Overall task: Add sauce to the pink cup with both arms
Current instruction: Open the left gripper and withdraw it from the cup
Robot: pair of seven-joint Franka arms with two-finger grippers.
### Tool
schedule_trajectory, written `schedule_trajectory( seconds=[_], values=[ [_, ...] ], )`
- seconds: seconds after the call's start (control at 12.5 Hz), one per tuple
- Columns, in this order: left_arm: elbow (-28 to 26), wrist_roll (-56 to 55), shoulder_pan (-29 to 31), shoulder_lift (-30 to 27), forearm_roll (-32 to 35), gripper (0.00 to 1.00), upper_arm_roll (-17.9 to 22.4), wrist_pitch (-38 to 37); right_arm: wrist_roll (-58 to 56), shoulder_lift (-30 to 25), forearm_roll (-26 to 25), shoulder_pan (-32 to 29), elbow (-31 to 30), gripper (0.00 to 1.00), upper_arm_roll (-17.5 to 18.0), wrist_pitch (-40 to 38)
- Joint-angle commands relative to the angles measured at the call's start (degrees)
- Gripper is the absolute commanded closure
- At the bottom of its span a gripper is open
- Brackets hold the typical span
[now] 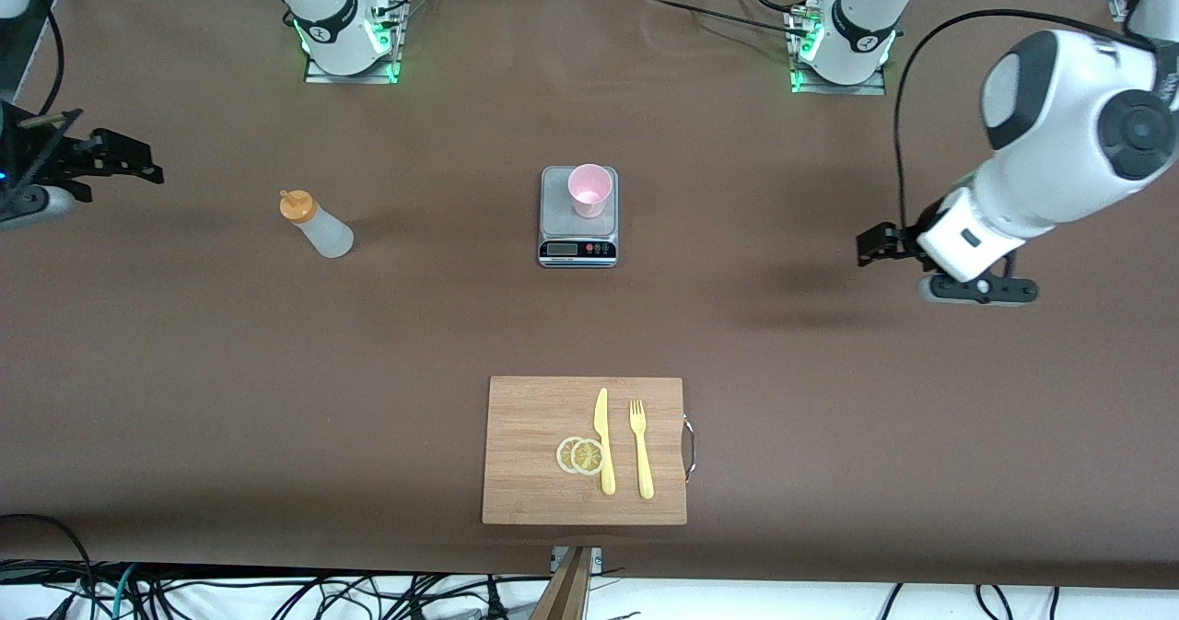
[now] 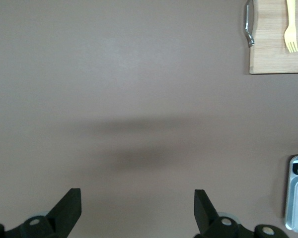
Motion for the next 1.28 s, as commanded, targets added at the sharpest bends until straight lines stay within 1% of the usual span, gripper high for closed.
schedule_trajectory(
  seconds=[0.0,0.16,0.24,0.32,0.4,0.48,0.56,0.72,0.8,0.88,0.96,1.04,1.12,1.2],
  values=[
    [4.7,5.3,-0.8,1.1,2.4,0.00,2.1,-4.6,-0.8,1.1,0.8,0.7,0.3,0.00,-0.1,-3.2],
    [5.4,7.5,-1.1,1.5,2.8,0.00,3.9,-5.0,-2.0,1.9,0.9,0.6,-0.4,0.00,-0.2,-7.8],
    [5.5,7.8,-1.2,1.6,2.8,0.00,4.2,-5.0,-7.2,1.6,1.0,0.4,-1.4,0.00,-0.7,-8.0],
    [5.9,8.1,-1.1,1.6,3.1,0.00,4.2,-5.0,-15.7,1.7,1.0,0.0,-1.8,0.00,-1.9,-7.8],
    [7.0,8.2,-0.9,1.8,4.4,0.00,4.2,-5.2,-22.4,1.8,1.3,0.0,-2.3,0.00,-4.2,-7.3],
    [8.7,8.1,-0.9,2.1,4.8,0.00,4.1,-7.0,-27.7,1.8,3.8,0.0,-3.7,0.00,-6.1,-6.9],
    [10.3,8.1,-0.8,3.0,4.8,0.00,4.0,-8.6,-32.7,1.8,5.8,0.0,-5.8,0.00,-8.8,-5.8],
    [11.0,8.1,-0.8,3.4,4.9,0.00,4.1,-8.8,-40.5,1.9,8.9,0.0,-9.5,0.00,-11.7,-2.8],
    [11.5,8.1,-0.8,3.4,4.8,0.00,4.0,-8.8,-43.9,2.2,11.9,-0.1,-11.9,0.00,-12.8,-1.1],
    [11.6,8.0,-0.8,3.4,4.7,0.00,4.0,-8.8,-49.4,2.8,16.2,-0.5,-15.3,0.00,-14.4,1.4],
    [11.6,8.0,-0.6,3.3,4.4,0.00,4.0,-8.8,-57.3,4.3,20.0,-1.4,-17.7,0.00,-14.9,3.1],
    [12.0,8.0,-0.4,3.1,4.1,0.00,4.1,-9.1,-62.3,6.6,25.0,-3.5,-18.5,0.00,-15.0,3.0],
    [12.7,8.0,-0.2,3.1,3.9,0.00,4.1,-10.2,-67.0,7.7,28.6,-4.5,-18.6,0.00,-15.0,2.4],
    [13.4,8.0,-0.1,3.2,3.9,0.00,4.1,-11.3,-74.4,8.7,30.4,-5.0,-18.8,0.00,-15.1,1.9]
  ],
)
